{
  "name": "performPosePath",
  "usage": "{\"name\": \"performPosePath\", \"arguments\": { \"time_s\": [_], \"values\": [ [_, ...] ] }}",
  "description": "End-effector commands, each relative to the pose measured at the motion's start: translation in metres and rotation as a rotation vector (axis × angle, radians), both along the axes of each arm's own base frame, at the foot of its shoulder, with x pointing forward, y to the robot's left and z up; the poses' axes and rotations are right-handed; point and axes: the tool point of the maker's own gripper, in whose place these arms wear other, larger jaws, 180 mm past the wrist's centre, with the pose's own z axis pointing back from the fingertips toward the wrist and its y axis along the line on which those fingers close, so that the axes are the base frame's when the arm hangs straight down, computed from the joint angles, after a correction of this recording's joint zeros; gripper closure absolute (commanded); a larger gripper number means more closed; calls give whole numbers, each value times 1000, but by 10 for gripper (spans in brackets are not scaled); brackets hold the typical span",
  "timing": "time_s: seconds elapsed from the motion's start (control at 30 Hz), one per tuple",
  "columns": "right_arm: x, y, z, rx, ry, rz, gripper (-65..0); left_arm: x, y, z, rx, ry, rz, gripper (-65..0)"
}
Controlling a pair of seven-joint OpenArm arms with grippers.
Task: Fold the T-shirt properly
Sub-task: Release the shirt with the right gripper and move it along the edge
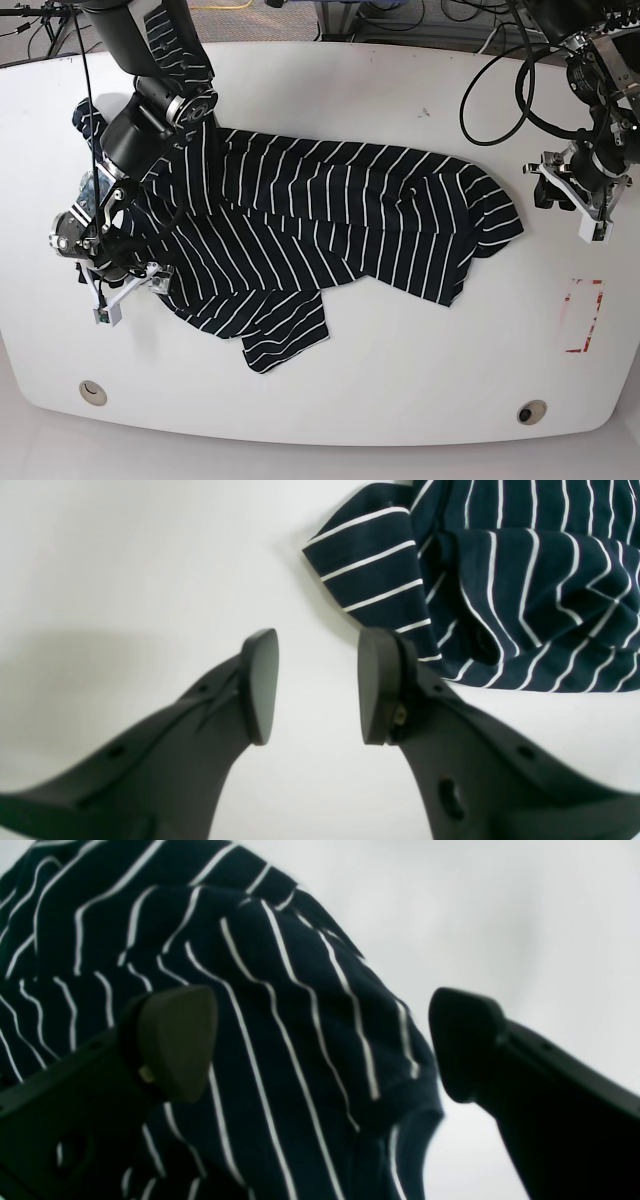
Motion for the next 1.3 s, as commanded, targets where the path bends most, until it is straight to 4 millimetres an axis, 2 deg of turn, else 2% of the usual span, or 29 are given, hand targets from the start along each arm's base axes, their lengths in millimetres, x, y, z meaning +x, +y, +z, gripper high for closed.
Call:
{"name": "performPosePath", "arguments": {
  "time_s": [0.0, 0.33, 0.57, 0.7, 0.77, 0.93, 1.13, 1.27],
  "values": [
    [22, -4, 14, 33, -90, -4, -650, 7, 3, 14, 14, -51, -7, -246],
    [32, -13, 1, 87, -135, -18, -650, 7, 3, 14, 16, -51, -7, -246],
    [27, -25, -10, 68, -135, -9, -650, 7, 3, 14, 15, -51, -8, -246],
    [26, -18, -13, 22, -124, 49, -650, 8, 2, 14, 15, -50, -11, -246],
    [26, -21, -12, 3, -129, 57, -650, 8, 1, 13, 14, -48, -12, -246],
    [13, -26, -23, 0, -121, 48, -650, 8, 1, 13, 13, -48, -13, -246],
    [1, -20, -40, 10, -95, 52, -650, 13, 1, 18, 13, -65, -13, -246],
    [-3, -3, -48, 33, -85, 66, -650, 15, 1, 19, 12, -70, -12, -246]
  ]
}}
